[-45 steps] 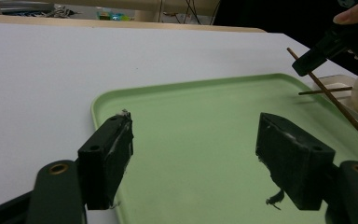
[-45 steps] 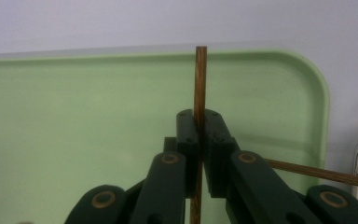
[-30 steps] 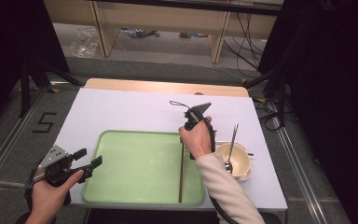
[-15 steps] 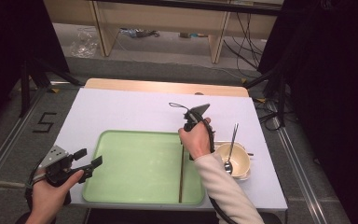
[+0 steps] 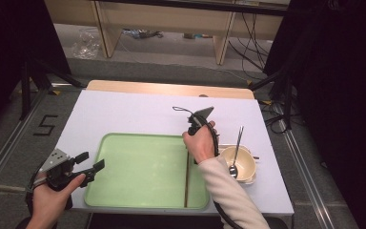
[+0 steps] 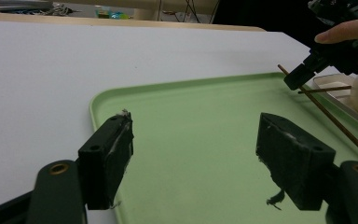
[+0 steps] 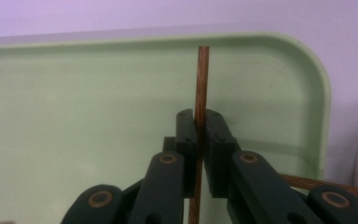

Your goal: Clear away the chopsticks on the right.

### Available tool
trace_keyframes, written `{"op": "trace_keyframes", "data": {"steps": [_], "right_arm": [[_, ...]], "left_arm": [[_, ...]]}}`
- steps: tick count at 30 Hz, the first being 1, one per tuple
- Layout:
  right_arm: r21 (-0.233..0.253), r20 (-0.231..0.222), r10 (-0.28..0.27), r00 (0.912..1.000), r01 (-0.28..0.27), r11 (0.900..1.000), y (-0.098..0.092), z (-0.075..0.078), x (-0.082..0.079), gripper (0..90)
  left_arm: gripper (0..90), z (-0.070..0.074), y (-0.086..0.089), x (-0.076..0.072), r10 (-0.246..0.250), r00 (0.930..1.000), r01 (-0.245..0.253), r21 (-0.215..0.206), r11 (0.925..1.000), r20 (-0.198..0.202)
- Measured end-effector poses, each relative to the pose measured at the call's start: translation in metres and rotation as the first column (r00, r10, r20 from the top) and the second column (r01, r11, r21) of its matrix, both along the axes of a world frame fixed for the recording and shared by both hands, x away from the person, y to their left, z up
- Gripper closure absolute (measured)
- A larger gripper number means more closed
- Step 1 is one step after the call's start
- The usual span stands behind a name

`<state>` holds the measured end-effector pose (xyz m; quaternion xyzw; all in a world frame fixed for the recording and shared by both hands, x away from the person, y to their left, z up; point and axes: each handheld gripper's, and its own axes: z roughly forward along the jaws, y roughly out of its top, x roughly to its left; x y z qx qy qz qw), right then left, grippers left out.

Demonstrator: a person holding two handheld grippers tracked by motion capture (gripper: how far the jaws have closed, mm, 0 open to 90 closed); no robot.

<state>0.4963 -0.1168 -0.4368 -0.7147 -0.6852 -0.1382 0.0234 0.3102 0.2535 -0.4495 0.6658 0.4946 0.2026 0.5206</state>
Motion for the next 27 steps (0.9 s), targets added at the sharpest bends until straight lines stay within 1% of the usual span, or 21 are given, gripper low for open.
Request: {"op": "trace_keyframes", "data": {"steps": [2,3,6,8,9,10,11,12,13,14,15,17,18,19,20,21,22,23,24,25,27], "right_arm": [[-0.002,-0.001,0.015,0.9999,-0.015,1.000,-0.002,-0.001,0.000,85.7],[0.014,-0.014,-0.030,0.9994,0.031,0.999,0.001,-0.001,0.001,85.6],[0.013,-0.012,-0.027,0.9996,0.027,1.000,0.001,-0.001,0.001,84.9],[0.010,-0.004,-0.010,0.9999,0.010,1.000,-0.001,0.000,0.001,83.5],[0.014,0.019,0.026,0.9995,-0.027,1.000,-0.003,0.000,0.001,83.0],[0.012,0.005,-0.017,0.9998,0.017,1.000,0.000,0.005,0.000,81.7],[0.005,0.027,0.009,0.9996,-0.010,1.000,-0.001,0.006,0.000,81.2],[-0.007,0.067,0.064,0.9957,-0.064,0.998,-0.004,0.006,0.000,80.4],[-0.009,0.094,0.079,0.9924,-0.078,0.997,-0.005,0.007,0.000,79.2],[-0.016,0.070,0.056,0.9960,-0.055,0.998,-0.002,0.013,-0.002,77.3],[-0.030,0.079,0.077,0.9939,-0.074,0.997,-0.001,0.016,-0.002,74.7],[-0.080,0.143,0.197,0.9701,-0.187,0.979,-0.004,0.020,-0.005,67.8],[-0.140,0.173,0.295,0.9396,-0.273,0.952,-0.006,0.021,-0.005,63.8],[-0.140,0.173,0.295,0.9396,-0.273,0.952,-0.006,0.021,-0.005,63.8],[-0.250,0.194,0.507,0.8396,-0.458,0.853,-0.011,0.027,-0.007,62.2],[-0.250,0.194,0.507,0.8396,-0.458,0.853,-0.011,0.027,-0.007,62.2],[-0.308,0.196,0.617,0.7619,-0.550,0.776,-0.017,0.032,-0.009,62.8],[-0.330,0.196,0.645,0.7383,-0.570,0.752,-0.020,0.033,-0.010,63.1],[-0.364,0.188,0.693,0.6960,-0.606,0.707,-0.023,0.033,-0.011,62.9],[-0.405,0.164,0.750,0.6410,-0.649,0.644,-0.025,0.033,-0.012,62.1],[-0.455,0.099,0.849,0.5195,-0.735,0.503,-0.028,0.030,-0.016,60.3]], "left_arm": [[26.9,0.000,0.000,0.000,0.001,1.0000,-0.001,-0.002,1.0000,-0.001],[26.9,0.000,0.000,0.000,0.006,1.0000,-0.006,-0.005,1.0000,-0.003],[26.9,0.000,0.000,0.000,-0.001,1.0000,0.001,0.001,1.0000,0.000],[26.9,0.000,0.000,0.000,-0.002,1.0000,0.002,0.002,1.0000,-0.001],[26.9,0.000,0.000,0.000,-0.001,1.0000,0.001,0.000,1.0000,0.001],[26.9,0.000,0.000,0.000,0.000,1.0000,0.000,-0.001,1.0000,0.001],[26.9,0.000,0.000,0.000,0.000,1.0000,0.000,0.000,1.0000,0.000],[26.9,0.000,0.000,0.000,-0.001,1.0000,0.001,0.000,1.0000,0.000],[26.9,0.000,0.000,0.000,-0.001,1.0000,0.001,0.000,1.0000,0.000],[26.9,0.000,0.000,0.000,-0.001,1.0000,0.001,-0.004,1.0000,0.002],[26.9,0.000,0.000,0.000,0.000,1.0000,0.000,-0.003,1.0000,0.001],[26.9,0.000,0.000,0.000,0.002,1.0000,-0.002,-0.005,1.0000,-0.001],[27.0,0.000,0.000,0.000,0.005,1.0000,-0.005,-0.007,1.0000,-0.004],[27.0,0.000,0.000,0.000,0.005,1.0000,-0.005,-0.007,1.0000,-0.004],[26.9,0.000,0.000,0.000,-0.001,1.0000,0.001,-0.001,1.0000,0.001],[26.9,0.000,0.000,0.000,-0.001,1.0000,0.001,-0.001,1.0000,0.001],[26.9,0.000,0.000,0.000,-0.001,1.0000,0.001,0.000,1.0000,-0.001],[27.0,0.000,0.000,0.000,-0.001,1.0000,0.001,0.000,1.0000,-0.001],[27.0,0.000,0.000,0.000,-0.001,1.0000,0.001,0.000,1.0000,-0.001],[27.0,0.000,0.000,0.000,-0.002,1.0000,0.002,0.000,1.0000,-0.001],[27.0,0.000,0.000,0.000,-0.002,1.0000,0.002,0.003,1.0000,-0.002]]}}
